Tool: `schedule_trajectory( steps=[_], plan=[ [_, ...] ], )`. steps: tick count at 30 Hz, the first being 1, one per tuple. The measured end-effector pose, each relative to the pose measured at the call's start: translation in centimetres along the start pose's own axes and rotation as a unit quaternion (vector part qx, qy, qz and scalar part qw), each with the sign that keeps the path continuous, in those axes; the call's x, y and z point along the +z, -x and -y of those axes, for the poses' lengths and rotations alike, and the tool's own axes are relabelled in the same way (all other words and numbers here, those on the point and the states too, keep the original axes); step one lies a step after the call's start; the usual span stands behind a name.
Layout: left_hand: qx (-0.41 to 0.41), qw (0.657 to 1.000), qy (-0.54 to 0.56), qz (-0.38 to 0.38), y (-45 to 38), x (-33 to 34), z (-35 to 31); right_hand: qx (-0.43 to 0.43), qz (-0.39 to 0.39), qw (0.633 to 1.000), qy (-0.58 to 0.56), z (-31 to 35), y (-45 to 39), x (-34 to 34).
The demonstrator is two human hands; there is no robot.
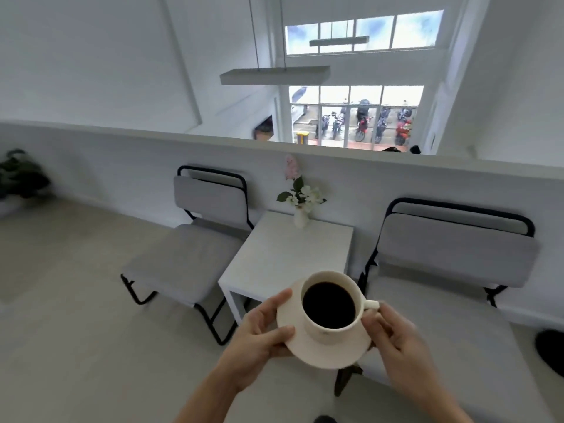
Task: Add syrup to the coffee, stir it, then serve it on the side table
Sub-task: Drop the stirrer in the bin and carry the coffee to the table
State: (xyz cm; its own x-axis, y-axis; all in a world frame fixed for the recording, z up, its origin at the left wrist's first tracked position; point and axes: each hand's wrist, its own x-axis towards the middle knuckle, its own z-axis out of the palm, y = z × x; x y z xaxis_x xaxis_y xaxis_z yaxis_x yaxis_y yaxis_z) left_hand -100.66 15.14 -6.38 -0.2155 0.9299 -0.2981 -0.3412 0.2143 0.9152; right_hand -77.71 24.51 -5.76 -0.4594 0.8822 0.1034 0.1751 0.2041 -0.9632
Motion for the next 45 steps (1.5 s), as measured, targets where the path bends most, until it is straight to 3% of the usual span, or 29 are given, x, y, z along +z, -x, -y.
schedule_trajectory(
  steps=[8,14,19,26,34,45],
  plan=[
    [0.005,0.997,-0.008,-0.078,-10.5,-8.4,-2.3,0.014,0.058,0.998,-0.004,-1.9,-14.6,6.8],
    [-0.005,0.996,-0.035,-0.081,-18.6,-13.3,-4.8,0.028,0.065,0.997,0.020,-3.9,-23.7,11.2],
    [-0.037,0.996,-0.060,-0.057,-26.6,-18.9,-5.4,0.055,0.034,0.997,0.036,-6.9,-29.8,15.4],
    [-0.098,0.986,-0.136,0.022,-38.5,-25.7,-4.4,0.124,-0.065,0.990,0.036,-12.1,-35.7,21.7],
    [-0.160,0.969,-0.178,0.067,-48.3,-29.7,1.1,0.205,-0.118,0.971,0.038,-20.7,-39.5,25.9],
    [-0.185,0.923,-0.329,0.074,-57.1,-32.9,13.0,0.267,-0.095,0.956,0.070,-36.2,-41.7,28.1]
  ],
)
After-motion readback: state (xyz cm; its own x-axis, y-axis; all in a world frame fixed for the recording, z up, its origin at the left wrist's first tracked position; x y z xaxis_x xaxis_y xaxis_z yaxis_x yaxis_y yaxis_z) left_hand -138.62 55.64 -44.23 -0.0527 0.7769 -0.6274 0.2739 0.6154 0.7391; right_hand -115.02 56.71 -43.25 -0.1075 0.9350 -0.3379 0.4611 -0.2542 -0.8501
